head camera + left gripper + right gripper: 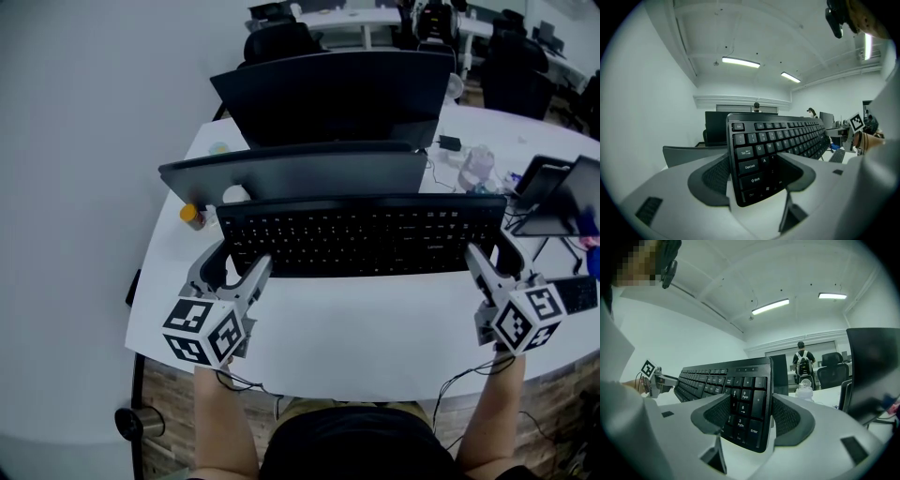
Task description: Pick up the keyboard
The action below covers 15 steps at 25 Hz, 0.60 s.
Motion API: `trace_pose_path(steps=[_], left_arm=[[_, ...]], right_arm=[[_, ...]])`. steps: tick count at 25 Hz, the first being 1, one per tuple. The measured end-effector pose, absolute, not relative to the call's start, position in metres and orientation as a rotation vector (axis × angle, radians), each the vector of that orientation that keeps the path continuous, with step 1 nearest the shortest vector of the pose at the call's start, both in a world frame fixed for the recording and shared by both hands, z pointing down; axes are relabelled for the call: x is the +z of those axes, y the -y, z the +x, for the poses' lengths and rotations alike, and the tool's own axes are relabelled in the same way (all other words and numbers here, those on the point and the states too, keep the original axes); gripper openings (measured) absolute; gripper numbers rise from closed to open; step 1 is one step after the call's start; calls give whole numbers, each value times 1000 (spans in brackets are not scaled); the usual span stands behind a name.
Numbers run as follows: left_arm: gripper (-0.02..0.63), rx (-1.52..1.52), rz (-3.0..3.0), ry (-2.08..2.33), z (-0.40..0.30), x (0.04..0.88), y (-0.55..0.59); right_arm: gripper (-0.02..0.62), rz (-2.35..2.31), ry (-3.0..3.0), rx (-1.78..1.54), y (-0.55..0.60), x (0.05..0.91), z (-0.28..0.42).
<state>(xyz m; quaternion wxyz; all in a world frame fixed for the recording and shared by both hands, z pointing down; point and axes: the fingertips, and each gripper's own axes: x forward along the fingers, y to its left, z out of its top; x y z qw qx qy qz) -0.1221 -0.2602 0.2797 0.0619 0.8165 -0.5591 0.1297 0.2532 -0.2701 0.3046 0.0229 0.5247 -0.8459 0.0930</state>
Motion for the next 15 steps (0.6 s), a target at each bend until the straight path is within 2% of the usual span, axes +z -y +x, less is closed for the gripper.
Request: trace_pose_path(steps=[15], left_arm=[[310, 304, 2525, 1735, -123, 259, 251]], right_arm=[[287, 1678, 2630, 156, 258, 276, 253]])
